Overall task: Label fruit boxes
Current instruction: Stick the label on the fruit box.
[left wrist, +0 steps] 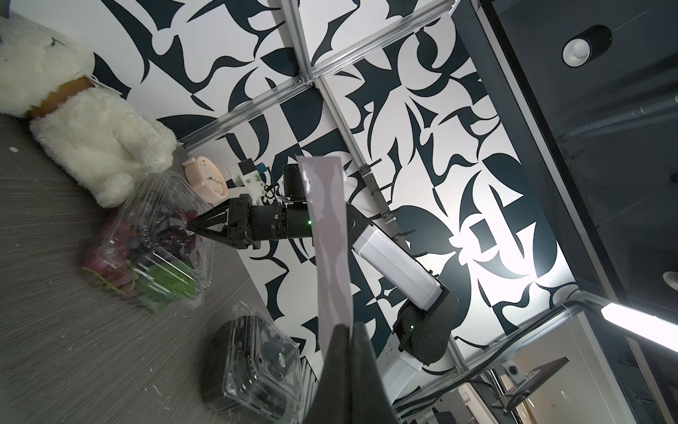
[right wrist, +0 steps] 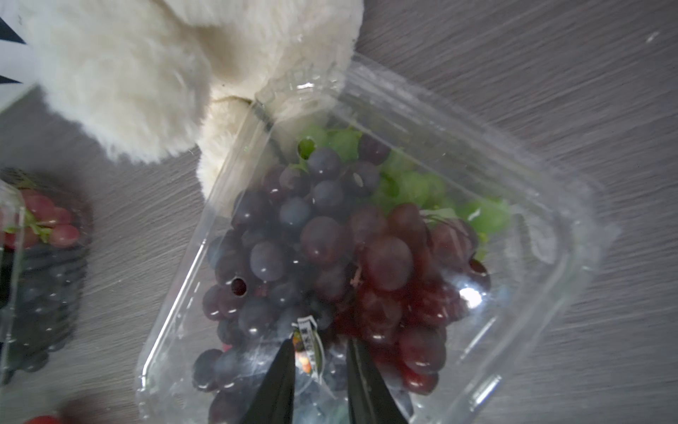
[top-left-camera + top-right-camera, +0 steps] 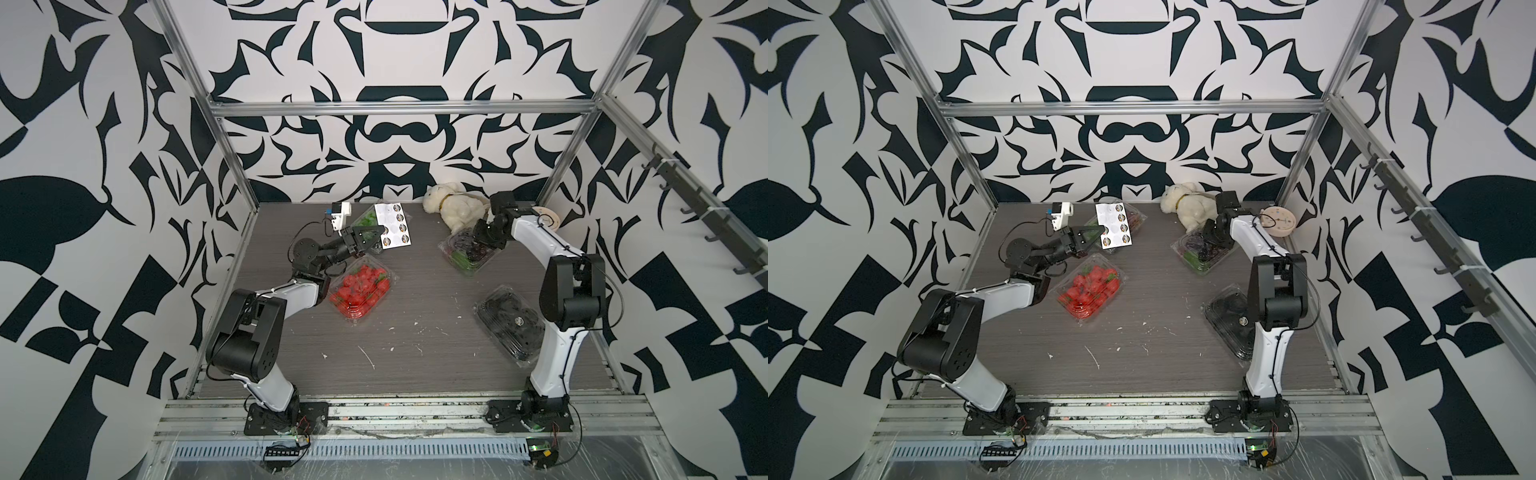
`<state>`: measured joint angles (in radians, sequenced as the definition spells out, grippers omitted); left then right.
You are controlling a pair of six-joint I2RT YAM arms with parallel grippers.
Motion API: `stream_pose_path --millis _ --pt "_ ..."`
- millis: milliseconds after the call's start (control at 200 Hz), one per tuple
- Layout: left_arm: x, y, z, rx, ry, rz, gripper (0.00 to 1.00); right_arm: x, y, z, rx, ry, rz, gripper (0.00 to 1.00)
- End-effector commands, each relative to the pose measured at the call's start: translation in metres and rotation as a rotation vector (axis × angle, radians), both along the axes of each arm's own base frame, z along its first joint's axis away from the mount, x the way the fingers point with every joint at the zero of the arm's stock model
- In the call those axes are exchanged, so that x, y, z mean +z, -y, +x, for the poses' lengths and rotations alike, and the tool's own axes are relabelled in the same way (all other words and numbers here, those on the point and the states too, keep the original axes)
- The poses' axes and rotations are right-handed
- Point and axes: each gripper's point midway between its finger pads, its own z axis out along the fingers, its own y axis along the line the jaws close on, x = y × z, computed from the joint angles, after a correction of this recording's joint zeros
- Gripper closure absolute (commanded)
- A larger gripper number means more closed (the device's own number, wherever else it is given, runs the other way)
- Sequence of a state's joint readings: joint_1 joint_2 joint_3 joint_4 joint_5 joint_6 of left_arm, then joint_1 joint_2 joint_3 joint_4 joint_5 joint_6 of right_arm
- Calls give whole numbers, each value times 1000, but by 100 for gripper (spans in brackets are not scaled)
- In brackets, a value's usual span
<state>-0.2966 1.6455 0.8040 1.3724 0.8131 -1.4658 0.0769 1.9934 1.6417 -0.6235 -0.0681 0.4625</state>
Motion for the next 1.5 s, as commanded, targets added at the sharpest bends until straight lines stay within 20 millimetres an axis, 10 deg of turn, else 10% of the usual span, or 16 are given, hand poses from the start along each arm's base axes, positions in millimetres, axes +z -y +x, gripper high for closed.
stream_pose_path --millis 0,255,1175,1495 --pt "11 -1 -6 -11 59 -7 100 23 3 -12 10 12 -70 69" --pt "11 -1 -6 -11 60 -9 100 50 -21 -2 83 120 -38 72" --pt "10 -2 -6 -13 59 -7 100 6 -5 1 37 40 -8 74" --pt "10 -2 -6 -14 59 -5 100 55 -6 -9 22 159 21 70"
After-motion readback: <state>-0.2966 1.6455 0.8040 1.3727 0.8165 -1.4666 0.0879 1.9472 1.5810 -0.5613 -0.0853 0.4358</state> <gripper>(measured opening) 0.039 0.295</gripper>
